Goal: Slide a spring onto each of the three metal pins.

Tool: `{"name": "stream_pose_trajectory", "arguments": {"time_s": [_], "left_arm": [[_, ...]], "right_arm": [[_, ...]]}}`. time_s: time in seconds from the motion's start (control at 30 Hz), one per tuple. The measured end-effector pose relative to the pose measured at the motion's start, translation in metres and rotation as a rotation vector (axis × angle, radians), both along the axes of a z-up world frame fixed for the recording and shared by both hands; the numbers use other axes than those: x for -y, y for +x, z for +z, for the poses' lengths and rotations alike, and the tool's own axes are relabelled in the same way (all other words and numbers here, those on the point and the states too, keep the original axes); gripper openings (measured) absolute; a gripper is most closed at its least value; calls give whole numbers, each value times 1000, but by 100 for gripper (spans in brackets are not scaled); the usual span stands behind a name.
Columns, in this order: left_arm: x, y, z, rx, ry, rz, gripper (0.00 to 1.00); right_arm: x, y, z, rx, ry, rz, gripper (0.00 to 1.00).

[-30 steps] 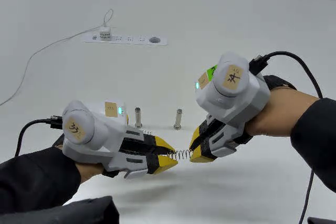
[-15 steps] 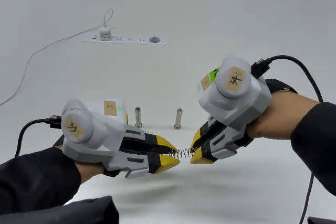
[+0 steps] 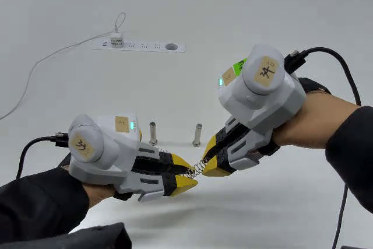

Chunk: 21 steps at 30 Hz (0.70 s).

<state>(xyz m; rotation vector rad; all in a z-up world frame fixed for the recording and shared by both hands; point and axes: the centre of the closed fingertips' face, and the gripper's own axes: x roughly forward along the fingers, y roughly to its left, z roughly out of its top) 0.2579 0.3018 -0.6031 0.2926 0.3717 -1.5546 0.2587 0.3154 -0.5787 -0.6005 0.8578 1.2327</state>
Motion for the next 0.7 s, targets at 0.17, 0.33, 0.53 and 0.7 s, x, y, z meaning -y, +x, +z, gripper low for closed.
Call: {"name": "stream_pose_trajectory", "arguments": {"time_s": [0.17, 0.33, 0.53, 0.7], "left_arm": [[2, -2, 1, -2, -6, -4, 11], [2, -3, 1, -3, -7, -7, 11], [2, -3, 1, -1, -9, -5, 11], [2, -3, 2, -2, -12, -6, 11]], "right_arm": [[-10, 0, 6, 16, 9, 16, 12], [-15, 0, 7, 22, 0, 30, 12], [-16, 1, 7, 25, -8, 34, 12], [-16, 1, 8, 23, -10, 30, 11]]}}
